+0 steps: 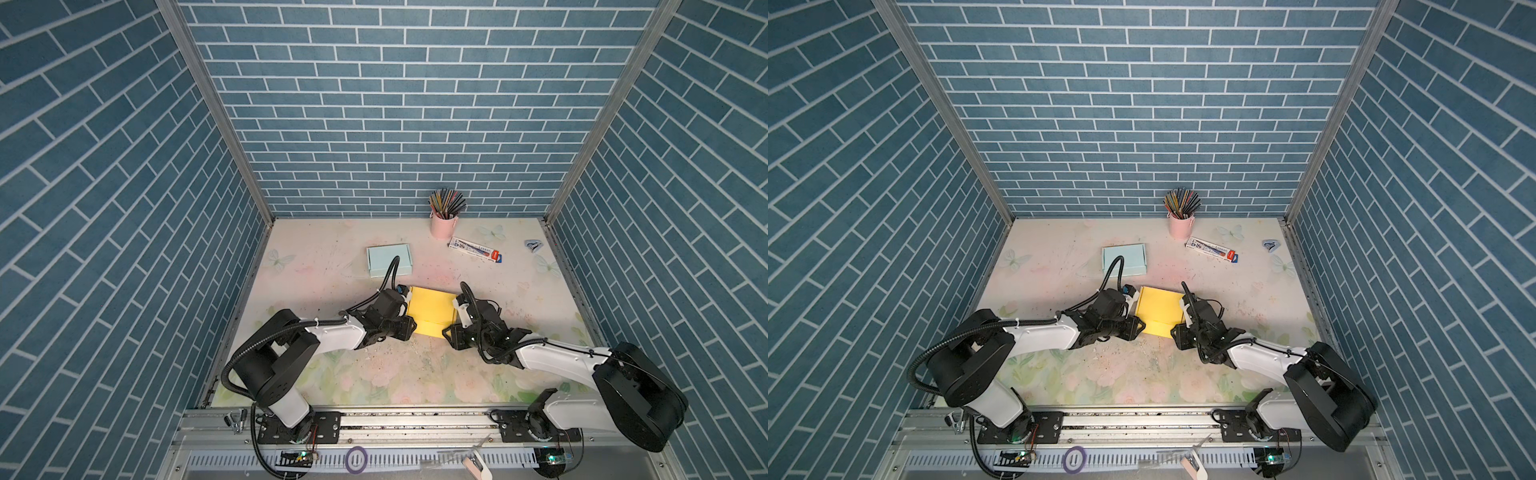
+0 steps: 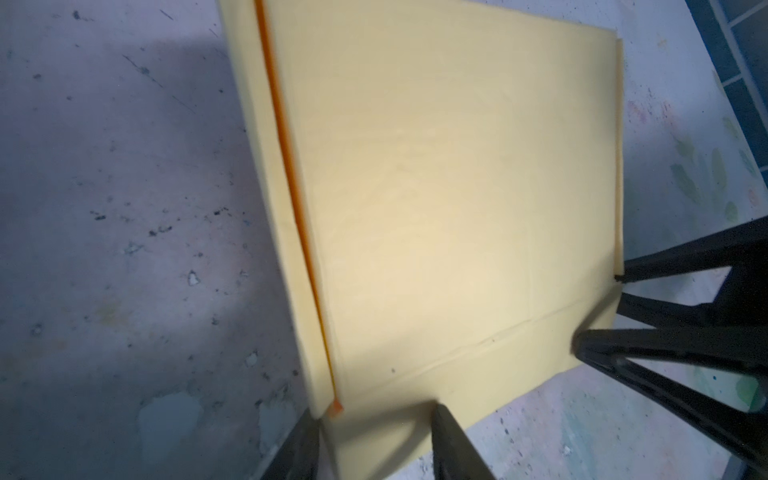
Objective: Fold the paper box
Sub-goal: 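Tuck the front flap into the box with both grippers pressing down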
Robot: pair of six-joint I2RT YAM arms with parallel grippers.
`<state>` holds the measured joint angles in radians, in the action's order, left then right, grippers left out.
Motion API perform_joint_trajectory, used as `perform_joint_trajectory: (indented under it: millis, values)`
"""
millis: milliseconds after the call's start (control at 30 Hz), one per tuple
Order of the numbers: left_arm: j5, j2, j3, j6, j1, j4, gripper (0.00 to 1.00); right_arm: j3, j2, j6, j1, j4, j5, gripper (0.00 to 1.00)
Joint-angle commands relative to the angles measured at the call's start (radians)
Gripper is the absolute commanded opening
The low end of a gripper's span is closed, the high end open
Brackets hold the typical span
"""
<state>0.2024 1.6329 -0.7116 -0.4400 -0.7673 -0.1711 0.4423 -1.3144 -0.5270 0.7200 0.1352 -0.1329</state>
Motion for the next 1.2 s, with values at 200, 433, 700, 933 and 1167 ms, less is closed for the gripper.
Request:
perform_joint_trajectory:
  millis: [200,433,700,933,1167]
  values:
    - [0.0,0.01,0.01,0.006,0.005,-0.056,0.41,0.01,-0.008,-0.028,0.004,0.03,0.001,0.39]
    - [0.022,-0.032,0.047,-0.012,0.005,-0.069,0.41,0.014,0.042,-0.043,0.002,0.017,-0.005,0.39]
    - [0.05,-0.075,0.069,-0.044,0.005,-0.076,0.41,0.024,0.025,-0.03,-0.002,-0.006,0.031,0.39]
    - [0.059,-0.053,0.08,-0.069,0.005,-0.117,0.41,0.024,-0.002,-0.024,-0.019,0.008,0.039,0.39]
    - [0.06,-0.031,0.061,-0.063,0.005,-0.127,0.41,0.029,-0.019,-0.022,-0.025,0.018,0.039,0.39]
